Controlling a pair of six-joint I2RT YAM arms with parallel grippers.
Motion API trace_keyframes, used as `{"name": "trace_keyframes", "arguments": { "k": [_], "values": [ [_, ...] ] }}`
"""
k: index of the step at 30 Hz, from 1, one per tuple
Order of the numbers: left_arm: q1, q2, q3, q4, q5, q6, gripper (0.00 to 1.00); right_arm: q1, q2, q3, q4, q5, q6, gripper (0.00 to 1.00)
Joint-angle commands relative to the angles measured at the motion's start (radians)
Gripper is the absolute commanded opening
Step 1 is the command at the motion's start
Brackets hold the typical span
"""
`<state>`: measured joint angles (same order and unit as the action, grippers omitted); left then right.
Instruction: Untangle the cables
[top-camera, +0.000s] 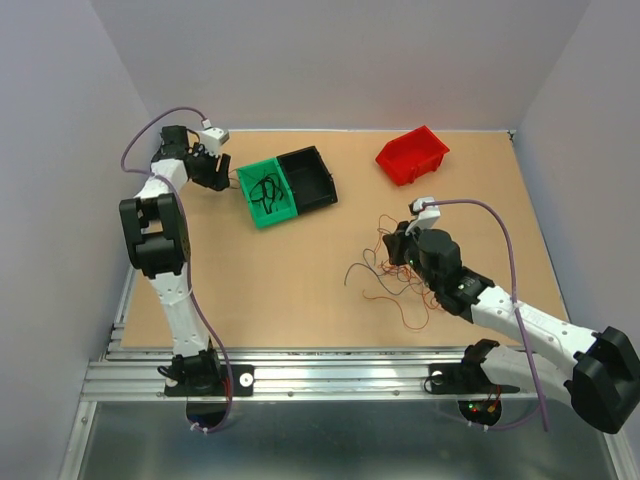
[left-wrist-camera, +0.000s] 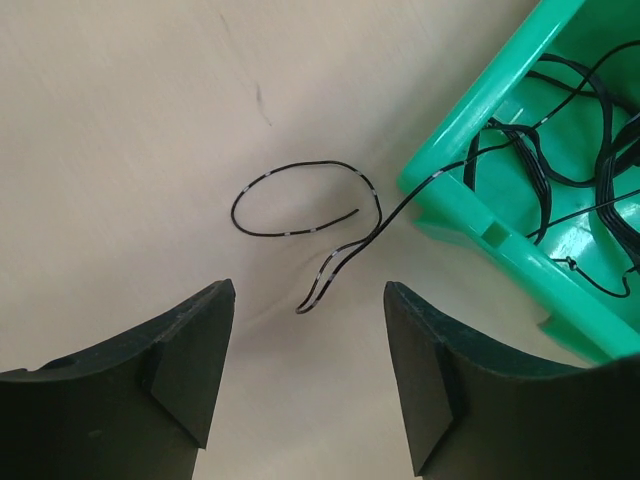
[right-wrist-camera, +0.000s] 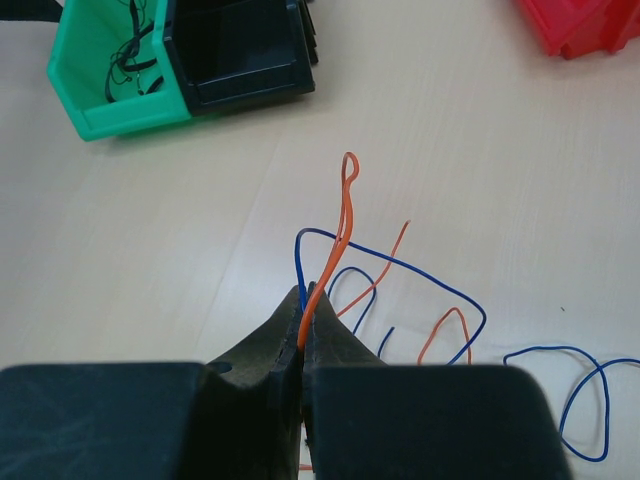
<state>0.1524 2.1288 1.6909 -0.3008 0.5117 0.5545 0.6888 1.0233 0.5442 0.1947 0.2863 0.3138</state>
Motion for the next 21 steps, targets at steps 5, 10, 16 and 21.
{"name": "trace_keyframes", "arguments": {
  "k": [5,10,16,21],
  "values": [
    [0.006,0.075,0.136,-0.058,0.005,-0.007,0.58,0.000,0.009,0.072,0.055,-0.007,-0.004,0.01],
    [0.010,0.098,0.128,-0.058,-0.039,-0.037,0.59,0.000,0.006,0.071,0.055,-0.009,-0.004,0.01],
    [0.016,0.129,0.174,-0.090,-0.019,-0.045,0.30,0.000,0.003,0.069,0.055,-0.006,-0.004,0.00],
    [0.015,0.083,0.145,-0.080,0.004,-0.041,0.00,0.000,0.004,0.069,0.055,-0.007,-0.004,0.00]
  ]
}}
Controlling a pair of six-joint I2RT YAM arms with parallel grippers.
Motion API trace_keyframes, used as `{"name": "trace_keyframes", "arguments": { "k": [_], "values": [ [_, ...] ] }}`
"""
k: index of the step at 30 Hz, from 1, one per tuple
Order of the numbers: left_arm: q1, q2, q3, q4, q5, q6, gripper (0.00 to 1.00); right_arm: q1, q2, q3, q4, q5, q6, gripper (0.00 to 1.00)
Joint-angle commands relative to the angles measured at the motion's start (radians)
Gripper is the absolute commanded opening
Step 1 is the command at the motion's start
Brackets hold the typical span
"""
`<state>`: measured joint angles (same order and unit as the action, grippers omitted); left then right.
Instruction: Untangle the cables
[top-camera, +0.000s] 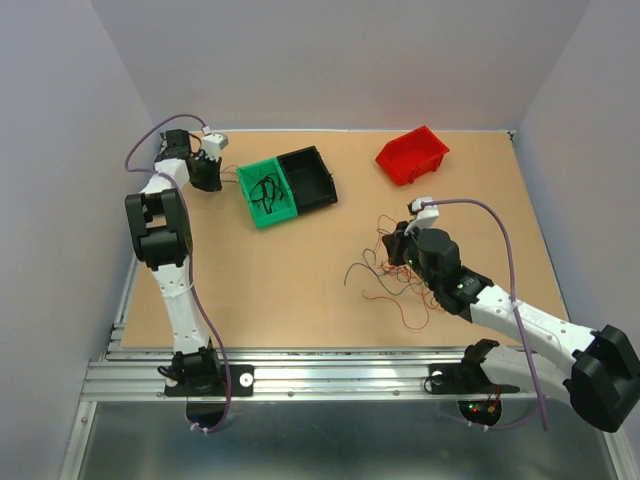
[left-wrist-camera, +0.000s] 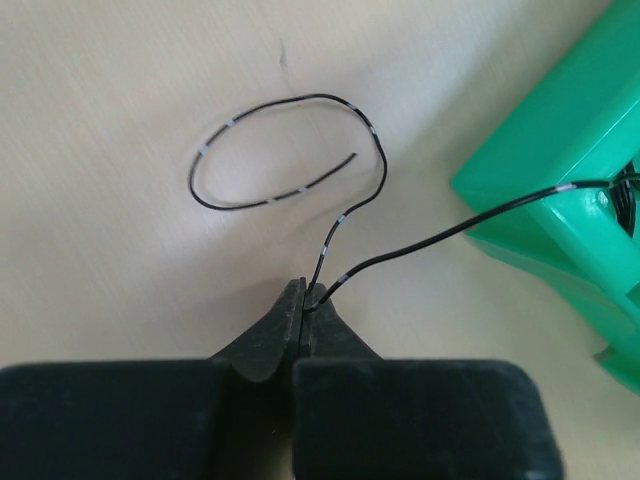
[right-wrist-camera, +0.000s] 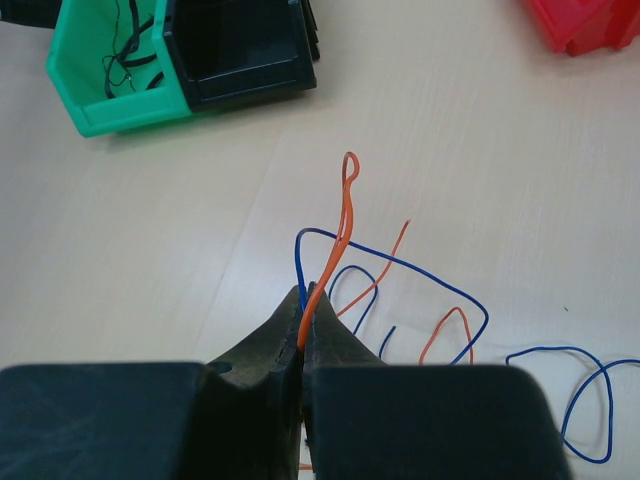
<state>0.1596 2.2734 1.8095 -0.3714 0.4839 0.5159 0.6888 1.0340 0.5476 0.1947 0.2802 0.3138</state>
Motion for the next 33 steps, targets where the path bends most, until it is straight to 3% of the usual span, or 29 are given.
{"name": "trace_keyframes", "arguments": {
  "k": [1,13,22,27,33],
  "values": [
    [0.008,-0.074,0.021,-0.006,0.041,0.001,0.00,0.000,-0.005,0.068,0.057,-0.001,-0.004,0.01],
    [0.003,-0.193,-0.067,0.028,0.035,-0.002,0.00,0.000,0.011,0.074,0.058,-0.004,-0.005,0.00],
    [-0.038,-0.345,-0.157,0.049,-0.132,-0.115,0.00,0.000,0.014,0.075,0.060,-0.006,-0.007,0.01],
    [-0.109,-0.408,-0.200,0.026,-0.194,-0.135,0.00,0.000,0.014,0.075,0.060,-0.010,-0.005,0.01],
    [-0.215,-0.449,-0.257,0.055,-0.393,-0.171,0.00,0.000,0.003,0.069,0.060,-0.009,-0.007,0.01]
  ]
}}
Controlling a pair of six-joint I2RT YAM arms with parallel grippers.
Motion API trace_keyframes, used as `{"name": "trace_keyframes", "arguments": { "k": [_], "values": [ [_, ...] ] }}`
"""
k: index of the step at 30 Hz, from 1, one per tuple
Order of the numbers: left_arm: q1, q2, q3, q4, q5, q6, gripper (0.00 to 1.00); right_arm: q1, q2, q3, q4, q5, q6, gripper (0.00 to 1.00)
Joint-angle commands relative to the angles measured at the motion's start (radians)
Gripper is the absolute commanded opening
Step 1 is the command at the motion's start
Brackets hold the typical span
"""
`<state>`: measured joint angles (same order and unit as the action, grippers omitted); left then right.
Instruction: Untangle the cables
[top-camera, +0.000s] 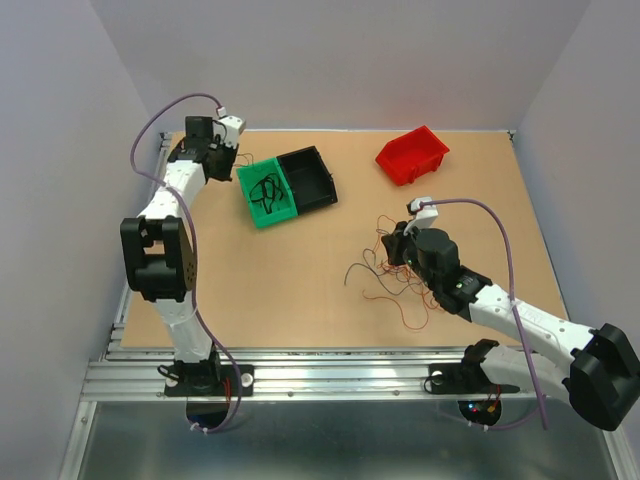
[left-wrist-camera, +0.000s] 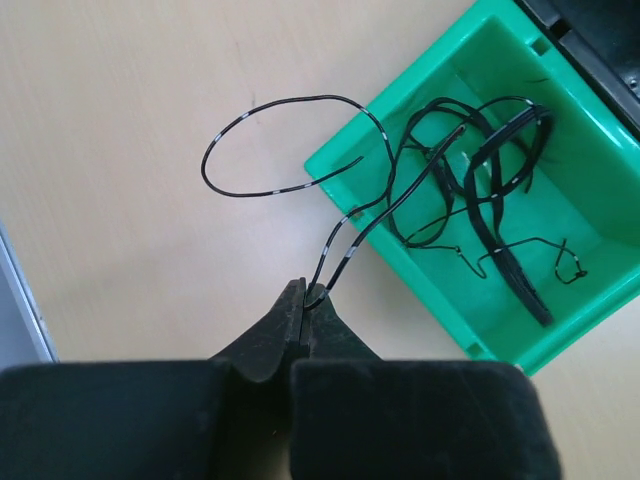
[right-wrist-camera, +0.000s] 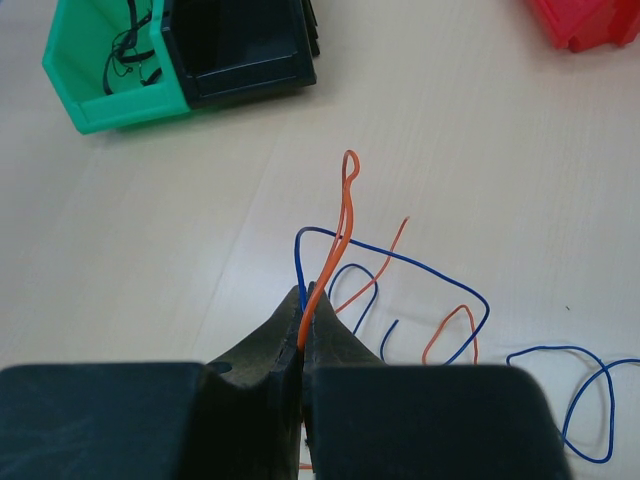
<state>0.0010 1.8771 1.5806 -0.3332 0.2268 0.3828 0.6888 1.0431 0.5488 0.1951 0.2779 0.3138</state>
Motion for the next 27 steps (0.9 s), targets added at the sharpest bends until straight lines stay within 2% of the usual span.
{"name": "trace_keyframes", "arguments": {
  "k": [1,5,15,20,27],
  "values": [
    [-0.064,-0.052,-0.030,0.016,-0.174,-0.044,0.00,0.000,-0.009,0.065,0.060,-0.006,-0.007,0.00],
    [-0.096,-0.026,-0.014,-0.015,-0.256,-0.090,0.00,0.000,-0.020,0.060,0.060,-0.003,-0.009,0.01],
    [-0.196,-0.015,-0.053,-0.021,-0.340,-0.153,0.00,0.002,-0.025,0.059,0.060,-0.009,-0.007,0.01],
    [-0.246,0.023,-0.027,-0.058,-0.452,-0.197,0.00,0.000,-0.028,0.059,0.060,-0.008,-0.004,0.01],
    [-0.292,0.049,0.007,-0.076,-0.524,-0.203,0.00,0.000,-0.025,0.059,0.060,-0.011,-0.004,0.01]
  ]
}}
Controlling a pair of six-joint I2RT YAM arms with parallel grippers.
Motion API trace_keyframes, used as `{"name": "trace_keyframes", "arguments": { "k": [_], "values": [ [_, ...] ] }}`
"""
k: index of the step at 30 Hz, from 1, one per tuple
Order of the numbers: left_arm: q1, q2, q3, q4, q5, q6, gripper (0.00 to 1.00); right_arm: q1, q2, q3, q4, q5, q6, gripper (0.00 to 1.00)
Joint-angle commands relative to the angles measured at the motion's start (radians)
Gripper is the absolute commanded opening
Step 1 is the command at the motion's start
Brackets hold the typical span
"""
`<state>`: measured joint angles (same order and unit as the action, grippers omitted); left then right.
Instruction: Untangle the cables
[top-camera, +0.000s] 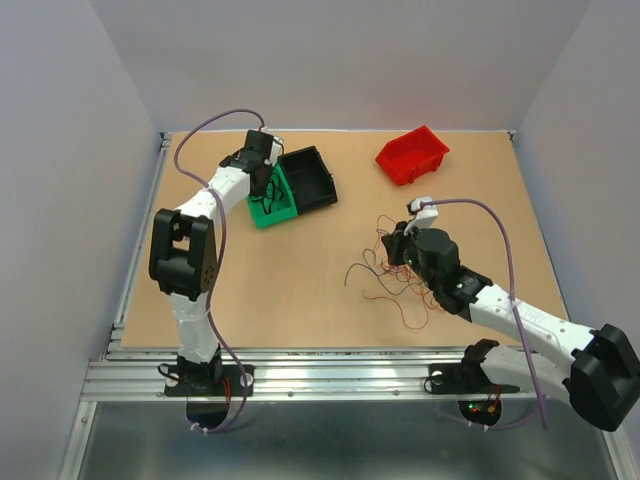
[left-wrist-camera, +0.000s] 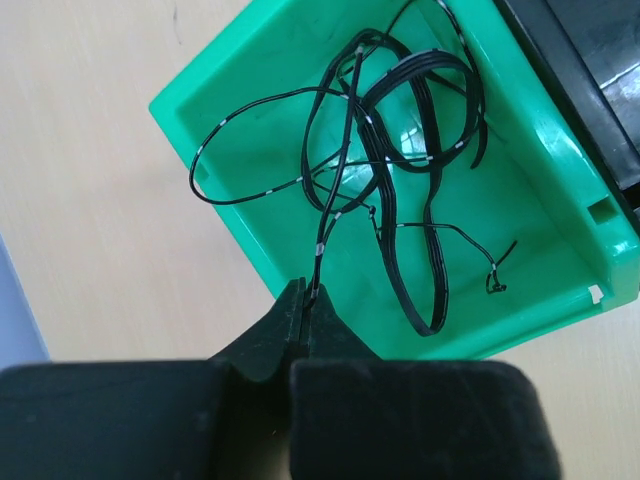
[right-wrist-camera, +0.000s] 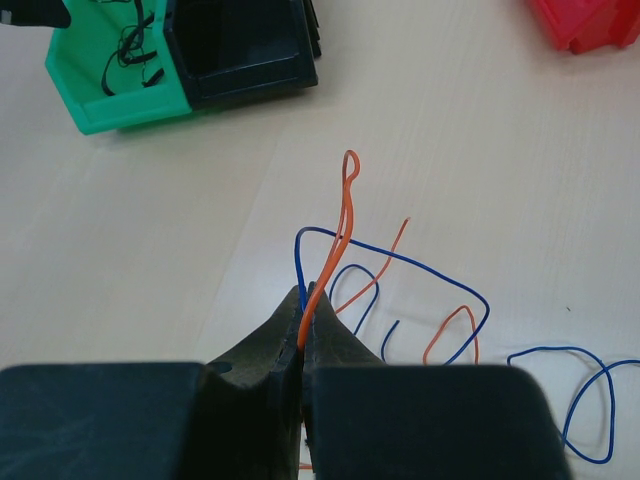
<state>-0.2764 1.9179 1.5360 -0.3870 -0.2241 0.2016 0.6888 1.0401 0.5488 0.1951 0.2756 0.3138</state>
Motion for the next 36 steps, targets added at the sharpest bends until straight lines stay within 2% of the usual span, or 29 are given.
{"name": "trace_keyframes", "arguments": {
  "k": [1,8,13,22,27,30,32,36],
  "values": [
    [-0.018,0.021,0.064,-0.036,-0.067,-0.024,0.00,0.000,-0.020,0.059,0.060,-0.009,-0.004,0.01],
    [-0.026,0.131,0.182,-0.104,0.032,-0.024,0.00,0.000,-0.017,0.062,0.060,-0.012,-0.004,0.00],
    [-0.027,0.262,0.324,-0.179,0.078,-0.022,0.00,0.000,-0.014,0.062,0.060,-0.013,-0.004,0.01],
    [-0.021,0.409,0.319,-0.156,0.137,-0.014,0.00,0.002,-0.017,0.059,0.060,-0.019,-0.009,0.01],
    [-0.004,0.402,0.274,-0.121,0.167,-0.011,0.00,0.000,-0.022,0.060,0.060,-0.023,-0.007,0.01],
    [0.000,0.345,0.231,-0.093,0.170,-0.011,0.00,0.000,-0.018,0.059,0.060,-0.023,-0.005,0.01],
    [0.000,0.281,0.191,-0.053,0.160,-0.011,0.07,0.000,-0.018,0.059,0.060,-0.023,-0.007,0.01],
    [0.000,0.186,0.084,-0.004,0.135,-0.008,0.13,0.000,-0.023,0.059,0.060,-0.019,-0.008,0.01]
  ]
}}
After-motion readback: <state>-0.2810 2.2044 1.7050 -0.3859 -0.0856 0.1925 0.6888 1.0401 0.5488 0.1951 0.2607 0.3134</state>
